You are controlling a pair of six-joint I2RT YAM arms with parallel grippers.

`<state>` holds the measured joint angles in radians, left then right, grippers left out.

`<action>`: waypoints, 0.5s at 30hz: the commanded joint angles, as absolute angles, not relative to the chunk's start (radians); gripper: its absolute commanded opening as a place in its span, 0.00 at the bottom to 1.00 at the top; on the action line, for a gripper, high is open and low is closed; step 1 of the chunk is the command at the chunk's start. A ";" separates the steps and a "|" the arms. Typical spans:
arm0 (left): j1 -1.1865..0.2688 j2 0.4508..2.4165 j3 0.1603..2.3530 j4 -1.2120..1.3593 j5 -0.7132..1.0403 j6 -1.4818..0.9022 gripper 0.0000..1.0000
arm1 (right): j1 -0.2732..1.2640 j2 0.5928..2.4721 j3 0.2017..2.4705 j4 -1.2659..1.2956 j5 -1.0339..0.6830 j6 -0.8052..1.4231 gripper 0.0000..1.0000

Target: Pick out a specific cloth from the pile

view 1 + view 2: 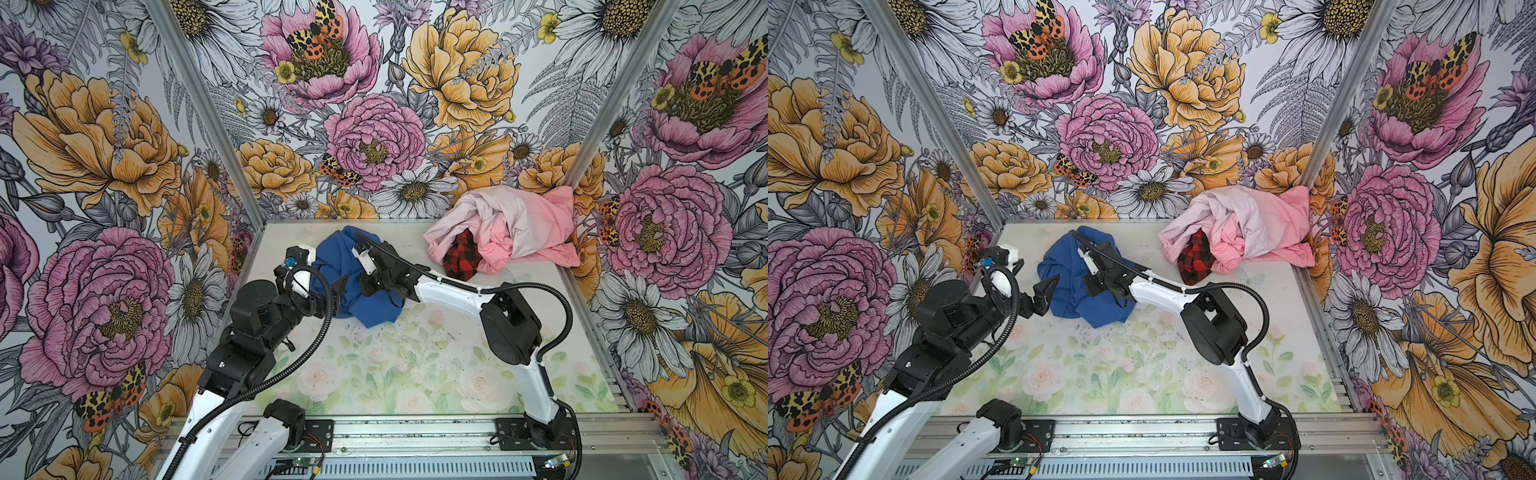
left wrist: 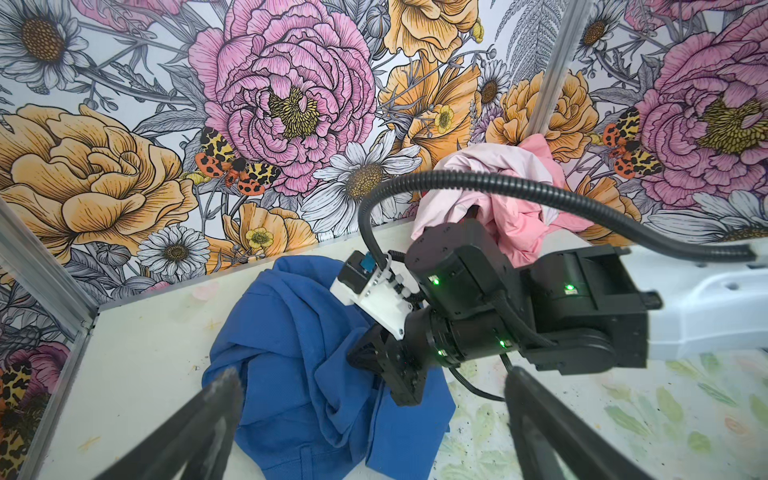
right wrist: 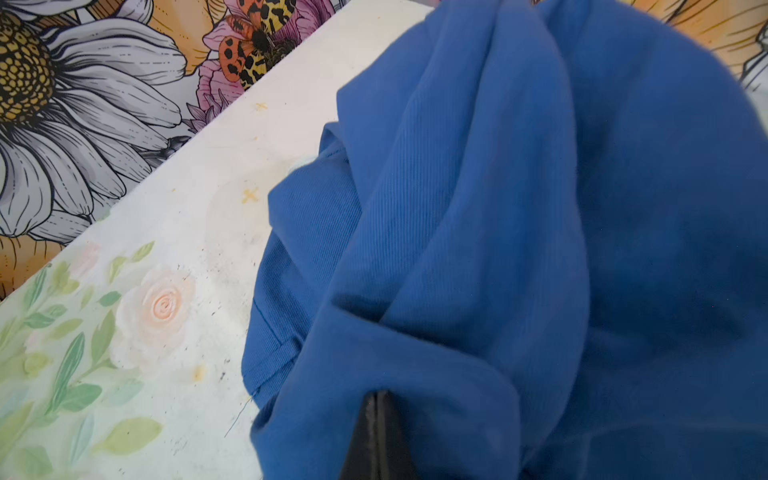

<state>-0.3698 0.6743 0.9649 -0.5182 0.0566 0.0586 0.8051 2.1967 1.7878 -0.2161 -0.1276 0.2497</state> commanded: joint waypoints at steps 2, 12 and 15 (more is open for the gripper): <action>-0.365 0.676 0.982 -0.496 0.075 0.080 0.99 | 0.754 2.312 1.998 -0.282 -0.192 0.266 0.00; -0.362 0.677 0.977 -0.498 0.064 0.083 0.99 | 0.769 1.929 1.650 -0.262 -0.074 0.165 0.40; -0.362 0.683 0.976 -0.497 0.063 0.085 0.99 | 0.778 1.773 1.476 -0.264 -0.039 0.191 0.60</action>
<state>-0.3698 0.6788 0.9649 -0.5179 0.0593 0.0620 0.7662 1.9221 1.5581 -0.2939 -0.0933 0.1879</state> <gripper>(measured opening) 0.988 0.559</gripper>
